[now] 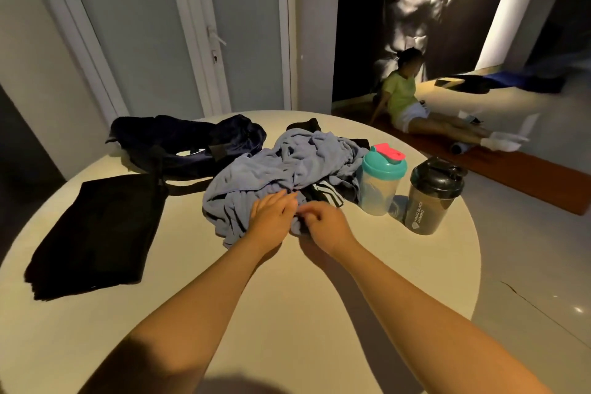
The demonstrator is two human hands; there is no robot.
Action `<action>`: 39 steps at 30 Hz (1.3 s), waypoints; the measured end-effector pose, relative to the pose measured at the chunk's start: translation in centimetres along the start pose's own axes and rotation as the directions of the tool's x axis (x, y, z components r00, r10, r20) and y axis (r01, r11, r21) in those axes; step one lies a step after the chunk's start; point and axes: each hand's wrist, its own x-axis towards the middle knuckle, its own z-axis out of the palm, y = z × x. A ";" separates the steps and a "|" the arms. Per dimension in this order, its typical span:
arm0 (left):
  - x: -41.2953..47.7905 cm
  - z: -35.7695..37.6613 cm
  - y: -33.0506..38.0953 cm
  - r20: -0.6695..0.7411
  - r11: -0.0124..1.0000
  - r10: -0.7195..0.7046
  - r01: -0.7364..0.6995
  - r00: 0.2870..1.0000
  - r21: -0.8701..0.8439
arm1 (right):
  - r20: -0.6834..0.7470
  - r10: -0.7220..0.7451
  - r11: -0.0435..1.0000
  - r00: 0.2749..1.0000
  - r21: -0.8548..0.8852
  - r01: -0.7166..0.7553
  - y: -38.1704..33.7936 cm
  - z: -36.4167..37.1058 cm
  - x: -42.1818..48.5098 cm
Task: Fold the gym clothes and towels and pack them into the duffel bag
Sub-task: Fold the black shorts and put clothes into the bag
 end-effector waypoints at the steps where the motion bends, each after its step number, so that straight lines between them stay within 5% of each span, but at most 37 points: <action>1: 0.0 0.1 -0.7 0.005 0.997 -0.032 0.032 0.999 0.073 | -0.146 0.012 0.995 0.989 -0.096 -0.026 0.7 -0.7 0.4; 3: -0.3 0.4 -2.3 -0.015 0.984 -0.047 0.049 0.999 0.171 | -0.179 0.076 0.956 0.981 -0.266 -0.123 2.0 -1.5 1.5; 6: -0.6 0.6 -4.1 -0.064 0.937 -0.102 0.117 0.993 0.329 | 0.115 0.279 0.883 0.953 -0.421 -0.207 3.0 -1.1 2.6; 8: -0.8 0.6 -4.4 -0.102 0.925 -0.122 0.150 0.987 0.348 | 0.104 0.306 0.847 0.946 -0.484 -0.221 3.3 0.0 2.5; 13: -2.0 1.5 -3.7 -0.046 0.967 0.045 -0.032 0.998 0.254 | -0.097 0.135 0.979 0.986 -0.141 -0.147 2.4 1.6 1.3; 18: -0.3 0.4 -3.5 0.064 0.986 -0.160 0.156 0.985 0.059 | -0.099 0.077 0.966 0.992 0.255 -0.050 -0.4 0.2 -3.4; 21: 0.1 0.0 -2.9 0.082 0.959 -0.230 0.240 0.970 -0.152 | 0.098 0.012 0.945 0.995 0.325 -0.043 -1.7 -0.7 -6.6; 25: -0.1 -0.6 -2.1 0.139 0.957 -0.269 0.280 0.953 -0.068 | 0.503 -0.016 0.908 0.864 0.370 -0.199 -4.7 -0.6 -9.0; 27: -0.6 -1.0 -1.9 0.154 0.964 -0.262 0.267 0.953 -0.016 | 0.590 -0.009 0.893 0.808 0.369 -0.259 -5.9 -0.6 -9.3; 30: -1.8 -1.2 -2.1 0.040 0.975 -0.222 0.221 0.974 0.024 | 0.307 0.032 0.921 0.951 0.360 -0.147 -5.8 -0.6 -8.7; 32: -3.1 -0.7 -1.9 -0.136 0.985 -0.153 0.162 0.979 0.059 | -0.036 0.047 0.994 0.998 0.104 -0.043 -4.3 -0.6 -8.0; 34: -4.3 -0.1 -1.2 -0.215 0.993 -0.083 0.098 0.973 0.061 | -0.276 -0.100 0.982 0.956 -0.184 0.050 -3.3 -1.1 -8.0; 36: -4.9 0.7 -0.2 -0.196 0.990 -0.051 0.075 0.979 0.116 | -0.439 -0.319 0.907 0.840 -0.398 0.137 -2.4 -2.4 -8.7; 39: -4.8 1.9 0.5 -0.145 0.978 -0.109 0.132 0.983 0.162 | -0.684 -0.278 0.923 0.674 -0.385 -0.010 -0.8 -5.1 -10.0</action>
